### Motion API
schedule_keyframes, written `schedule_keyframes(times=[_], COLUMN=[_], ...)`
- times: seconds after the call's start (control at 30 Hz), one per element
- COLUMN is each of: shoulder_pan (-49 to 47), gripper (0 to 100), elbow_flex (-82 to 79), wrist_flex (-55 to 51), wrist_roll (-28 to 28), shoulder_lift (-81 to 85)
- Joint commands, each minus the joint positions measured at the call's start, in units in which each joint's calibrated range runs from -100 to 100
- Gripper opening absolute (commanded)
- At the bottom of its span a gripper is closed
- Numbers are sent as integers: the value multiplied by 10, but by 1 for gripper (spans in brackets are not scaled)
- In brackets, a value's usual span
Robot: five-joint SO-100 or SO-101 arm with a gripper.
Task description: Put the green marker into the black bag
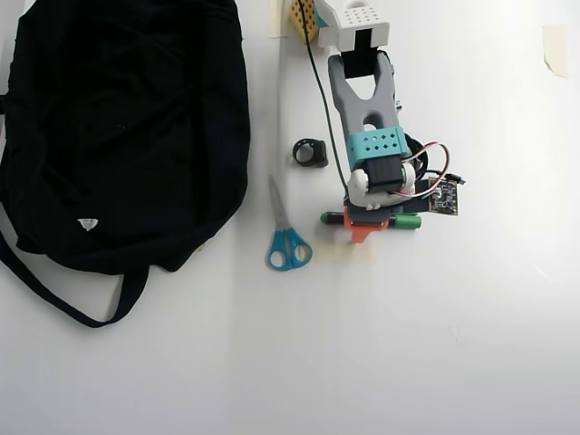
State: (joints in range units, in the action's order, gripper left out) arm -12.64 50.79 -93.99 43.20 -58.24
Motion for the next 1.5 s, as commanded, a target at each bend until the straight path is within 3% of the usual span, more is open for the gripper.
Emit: schedule_keyframes(times=[0.0, 0.73, 0.93, 1.47], shoulder_pan=[4, 4, 4, 4], gripper=[25, 25, 18, 19], elbow_flex=[8, 9, 9, 9], wrist_flex=[6, 6, 6, 8], wrist_roll=[3, 3, 2, 1], shoulder_lift=[1, 1, 1, 1])
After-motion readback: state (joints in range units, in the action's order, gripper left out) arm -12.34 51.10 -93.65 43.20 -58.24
